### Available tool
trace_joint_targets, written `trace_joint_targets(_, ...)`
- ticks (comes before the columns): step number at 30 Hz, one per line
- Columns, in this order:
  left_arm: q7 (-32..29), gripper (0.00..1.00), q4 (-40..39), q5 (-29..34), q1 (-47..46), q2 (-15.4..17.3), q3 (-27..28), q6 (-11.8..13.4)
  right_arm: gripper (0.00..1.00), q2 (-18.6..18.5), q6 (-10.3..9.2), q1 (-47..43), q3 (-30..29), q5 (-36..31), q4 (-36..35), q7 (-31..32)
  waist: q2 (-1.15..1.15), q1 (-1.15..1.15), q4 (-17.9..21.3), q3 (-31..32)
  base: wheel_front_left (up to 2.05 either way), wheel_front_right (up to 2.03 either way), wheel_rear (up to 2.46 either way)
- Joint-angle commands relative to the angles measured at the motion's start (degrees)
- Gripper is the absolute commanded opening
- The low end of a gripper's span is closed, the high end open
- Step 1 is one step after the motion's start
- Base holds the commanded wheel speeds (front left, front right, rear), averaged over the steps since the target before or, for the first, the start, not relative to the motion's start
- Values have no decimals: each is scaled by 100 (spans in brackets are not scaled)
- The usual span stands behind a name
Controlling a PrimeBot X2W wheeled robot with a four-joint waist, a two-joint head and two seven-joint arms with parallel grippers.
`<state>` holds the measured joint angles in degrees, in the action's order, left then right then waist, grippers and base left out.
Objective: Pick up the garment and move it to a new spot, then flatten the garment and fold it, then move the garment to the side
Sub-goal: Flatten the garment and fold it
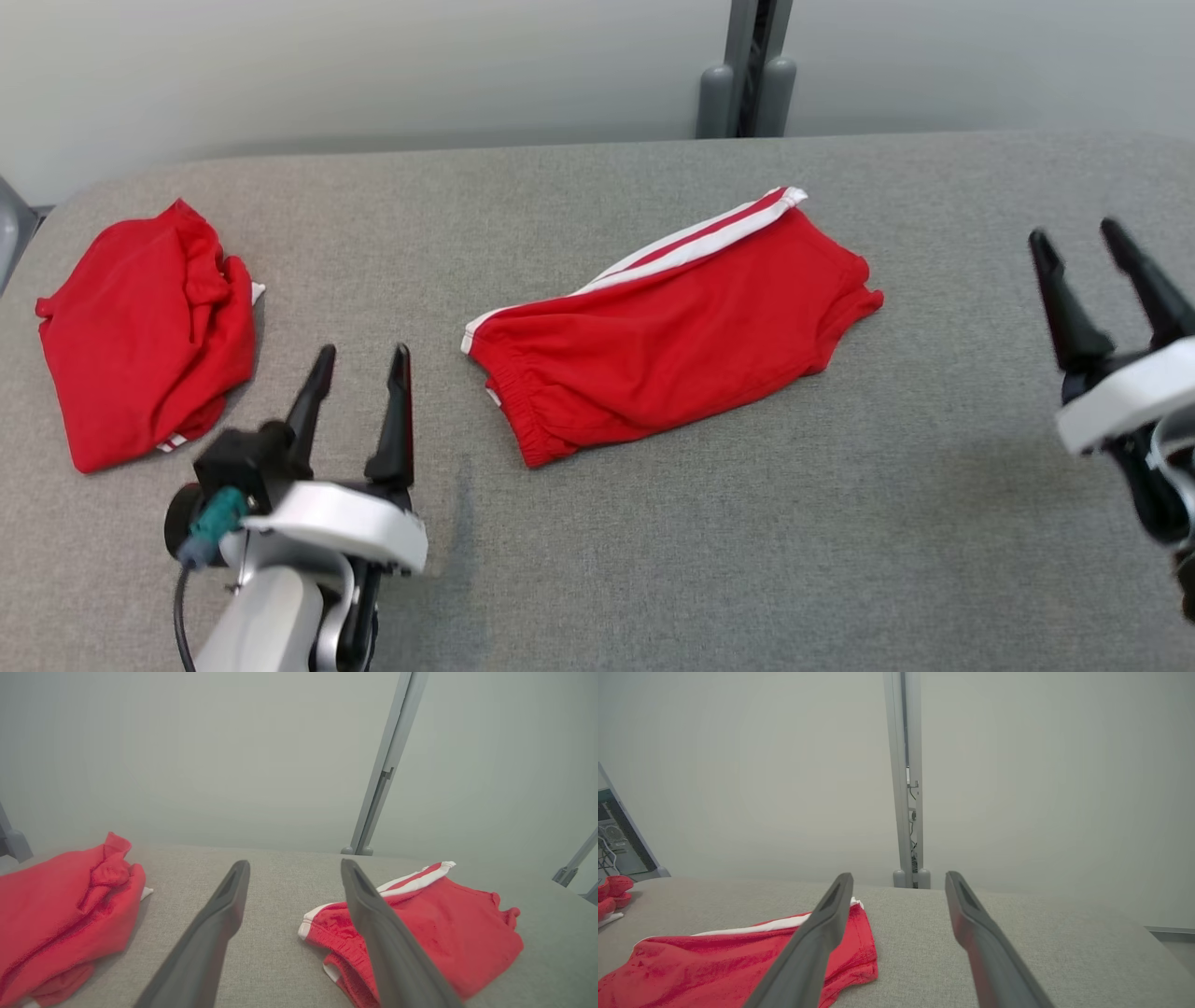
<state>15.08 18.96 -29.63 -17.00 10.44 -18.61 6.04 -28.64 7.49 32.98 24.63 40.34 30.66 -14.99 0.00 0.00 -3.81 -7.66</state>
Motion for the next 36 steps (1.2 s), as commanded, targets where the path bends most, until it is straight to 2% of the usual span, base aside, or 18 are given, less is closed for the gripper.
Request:
trace_joint_targets(1,12,100,-73,174,126,-5,73,-36,100,80,0,-193,-106,-144,-85,-22,0,0,61,82,0,0,0)
trace_joint_targets(7,12,100,-399,977,817,-300,491,-170,100,600,-1,-1056,-811,-693,-366,-23,0,0,91,223,0,0,0)
trace_joint_targets(8,12,100,-482,1091,1013,-428,670,-216,100,744,-1,-1244,-965,-779,-405,-23,0,0,85,248,0,0,0)
trace_joint_targets(16,13,100,-545,1470,1263,-680,1012,-493,100,1004,-1,-1544,-1207,-880,-314,-23,0,0,-68,205,0,0,0)
trace_joint_targets(23,13,100,-483,1545,1112,-740,1029,-601,100,1266,0,-1288,-1372,114,309,488,0,0,-357,22,0,0,0)
trace_joint_targets(28,13,100,-461,1407,1052,-743,862,-541,100,1371,0,-989,-1608,1023,712,1103,0,0,-624,-151,0,0,0)
trace_joint_targets(36,13,100,-364,1305,970,-742,603,-446,100,1283,0,-534,-1825,1835,1118,1752,0,0,-1075,-386,0,0,0)
